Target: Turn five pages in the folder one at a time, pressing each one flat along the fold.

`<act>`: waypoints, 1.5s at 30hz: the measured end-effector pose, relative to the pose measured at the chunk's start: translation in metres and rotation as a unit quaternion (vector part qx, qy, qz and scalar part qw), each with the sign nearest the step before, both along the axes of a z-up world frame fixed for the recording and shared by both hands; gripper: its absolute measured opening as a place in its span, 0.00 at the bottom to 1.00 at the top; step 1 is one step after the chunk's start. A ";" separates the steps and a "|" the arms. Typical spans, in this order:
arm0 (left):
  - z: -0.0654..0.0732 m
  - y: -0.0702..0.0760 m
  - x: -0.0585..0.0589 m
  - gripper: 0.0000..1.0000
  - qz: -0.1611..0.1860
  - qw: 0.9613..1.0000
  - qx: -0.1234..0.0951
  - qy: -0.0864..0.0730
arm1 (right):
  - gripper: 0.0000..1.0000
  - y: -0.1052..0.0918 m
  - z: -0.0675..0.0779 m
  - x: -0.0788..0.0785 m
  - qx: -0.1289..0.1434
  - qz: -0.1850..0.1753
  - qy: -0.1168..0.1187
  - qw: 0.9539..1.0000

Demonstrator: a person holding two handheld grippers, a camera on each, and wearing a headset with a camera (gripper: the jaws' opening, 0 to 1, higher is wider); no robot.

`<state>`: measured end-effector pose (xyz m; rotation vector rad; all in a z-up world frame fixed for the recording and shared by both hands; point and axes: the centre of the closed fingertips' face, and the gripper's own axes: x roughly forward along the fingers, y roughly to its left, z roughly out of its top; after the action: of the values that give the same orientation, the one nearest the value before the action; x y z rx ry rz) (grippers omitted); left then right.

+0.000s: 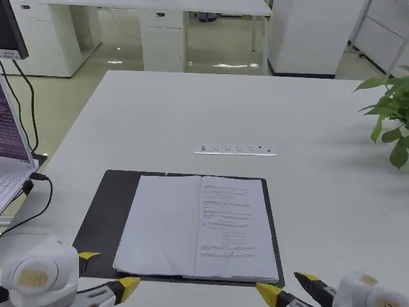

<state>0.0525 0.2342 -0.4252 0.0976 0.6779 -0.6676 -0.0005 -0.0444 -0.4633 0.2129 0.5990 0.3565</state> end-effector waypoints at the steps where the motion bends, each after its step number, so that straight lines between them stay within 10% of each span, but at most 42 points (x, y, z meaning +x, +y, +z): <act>1: -0.001 -0.001 -0.001 0.57 0.002 1.000 -0.001 0.001 | 0.62 0.001 0.000 -0.001 0.005 -0.002 0.000 1.000; 22: -0.006 -0.040 -0.005 0.67 -0.059 0.998 0.007 0.000 | 0.63 -0.015 0.000 -0.020 0.033 -0.038 0.001 0.999; 45: -0.025 -0.145 0.004 0.62 -0.183 0.983 0.021 0.013 | 0.62 -0.019 -0.005 -0.023 0.058 -0.037 0.021 0.997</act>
<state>0.0560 0.0889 -0.4497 0.2574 0.7065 -1.0085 -0.0235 -0.0634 -0.4682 0.3541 0.6107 0.3166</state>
